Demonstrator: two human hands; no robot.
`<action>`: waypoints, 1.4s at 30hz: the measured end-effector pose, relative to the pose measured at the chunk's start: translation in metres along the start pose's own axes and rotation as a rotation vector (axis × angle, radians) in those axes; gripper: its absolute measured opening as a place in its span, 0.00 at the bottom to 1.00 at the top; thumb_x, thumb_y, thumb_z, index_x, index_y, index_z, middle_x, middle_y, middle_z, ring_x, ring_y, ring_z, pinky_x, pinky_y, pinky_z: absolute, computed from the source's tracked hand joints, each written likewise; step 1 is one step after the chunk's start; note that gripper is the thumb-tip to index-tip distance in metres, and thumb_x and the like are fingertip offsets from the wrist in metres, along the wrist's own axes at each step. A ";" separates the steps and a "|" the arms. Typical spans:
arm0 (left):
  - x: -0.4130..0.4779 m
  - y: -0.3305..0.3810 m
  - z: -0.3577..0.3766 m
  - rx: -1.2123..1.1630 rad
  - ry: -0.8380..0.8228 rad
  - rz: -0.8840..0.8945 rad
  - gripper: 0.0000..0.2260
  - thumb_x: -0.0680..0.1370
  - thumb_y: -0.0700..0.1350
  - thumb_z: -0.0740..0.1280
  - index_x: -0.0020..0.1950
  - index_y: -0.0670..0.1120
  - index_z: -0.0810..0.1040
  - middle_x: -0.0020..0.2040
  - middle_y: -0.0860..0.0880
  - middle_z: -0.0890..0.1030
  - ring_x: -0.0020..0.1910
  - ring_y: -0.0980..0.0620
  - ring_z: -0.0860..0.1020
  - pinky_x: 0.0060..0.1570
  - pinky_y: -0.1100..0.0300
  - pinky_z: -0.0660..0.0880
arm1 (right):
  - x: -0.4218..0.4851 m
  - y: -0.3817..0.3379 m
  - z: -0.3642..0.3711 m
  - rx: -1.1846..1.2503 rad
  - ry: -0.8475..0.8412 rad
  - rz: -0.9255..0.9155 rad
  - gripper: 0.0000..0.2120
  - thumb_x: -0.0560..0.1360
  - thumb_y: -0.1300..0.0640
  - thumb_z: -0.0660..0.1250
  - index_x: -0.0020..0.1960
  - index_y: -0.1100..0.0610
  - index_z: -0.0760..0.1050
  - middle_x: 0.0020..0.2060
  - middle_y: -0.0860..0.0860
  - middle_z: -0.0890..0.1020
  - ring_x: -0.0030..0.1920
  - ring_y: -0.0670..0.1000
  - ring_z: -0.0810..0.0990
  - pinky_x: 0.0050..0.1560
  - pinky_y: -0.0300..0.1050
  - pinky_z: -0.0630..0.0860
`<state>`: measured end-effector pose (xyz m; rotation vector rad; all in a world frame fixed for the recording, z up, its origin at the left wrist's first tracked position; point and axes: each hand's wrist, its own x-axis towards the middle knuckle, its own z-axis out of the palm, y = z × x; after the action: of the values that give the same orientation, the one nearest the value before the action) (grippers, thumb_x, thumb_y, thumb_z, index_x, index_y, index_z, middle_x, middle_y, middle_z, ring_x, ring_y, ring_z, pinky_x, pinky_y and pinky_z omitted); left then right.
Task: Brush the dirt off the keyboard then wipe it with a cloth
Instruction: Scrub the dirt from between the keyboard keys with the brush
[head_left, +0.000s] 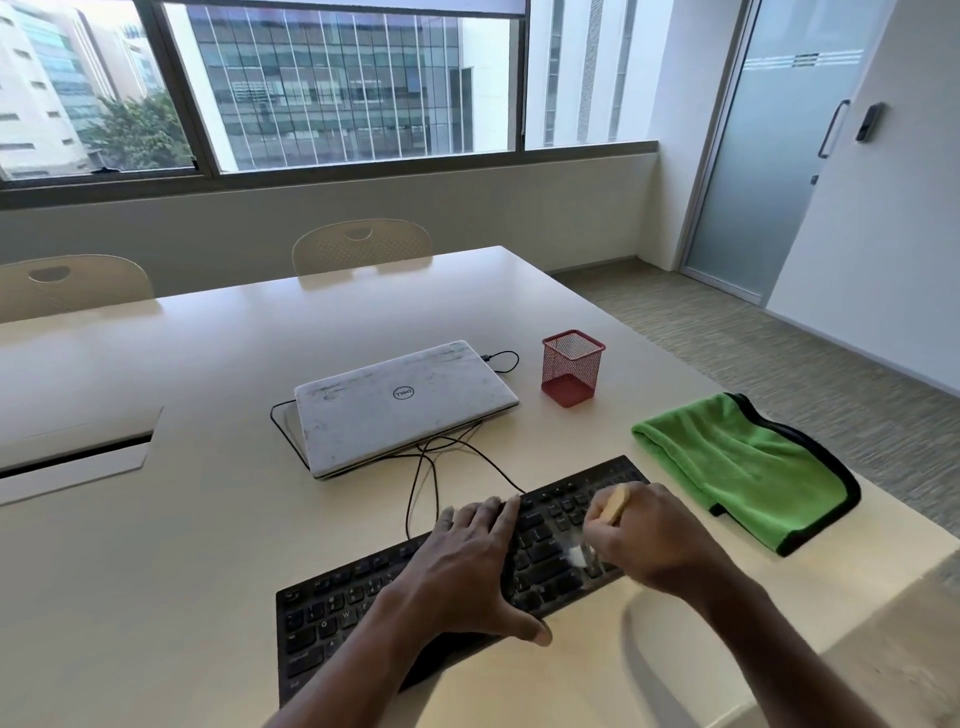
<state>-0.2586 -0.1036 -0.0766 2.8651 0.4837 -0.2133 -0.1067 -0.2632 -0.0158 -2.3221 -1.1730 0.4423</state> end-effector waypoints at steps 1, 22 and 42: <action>0.002 0.001 0.000 -0.003 -0.001 0.003 0.63 0.65 0.78 0.69 0.82 0.48 0.36 0.84 0.45 0.46 0.82 0.46 0.47 0.81 0.45 0.42 | 0.000 0.003 -0.001 -0.035 -0.011 0.010 0.12 0.68 0.51 0.63 0.35 0.58 0.80 0.30 0.53 0.83 0.29 0.52 0.80 0.31 0.48 0.75; 0.033 0.029 0.000 -0.020 -0.038 -0.047 0.62 0.66 0.75 0.71 0.83 0.48 0.36 0.84 0.45 0.45 0.82 0.45 0.45 0.78 0.36 0.39 | 0.005 0.025 -0.014 -0.067 -0.069 -0.227 0.06 0.68 0.53 0.67 0.35 0.52 0.79 0.29 0.48 0.82 0.28 0.48 0.78 0.29 0.41 0.73; 0.042 0.046 0.001 -0.021 -0.023 -0.145 0.63 0.65 0.76 0.71 0.82 0.52 0.34 0.84 0.47 0.47 0.82 0.47 0.46 0.78 0.35 0.40 | 0.033 0.038 -0.024 0.042 -0.070 -0.290 0.06 0.72 0.52 0.65 0.38 0.48 0.80 0.31 0.45 0.83 0.29 0.45 0.79 0.31 0.42 0.76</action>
<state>-0.2034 -0.1333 -0.0765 2.8058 0.6863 -0.2641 -0.0512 -0.2624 -0.0199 -2.0720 -1.4916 0.4397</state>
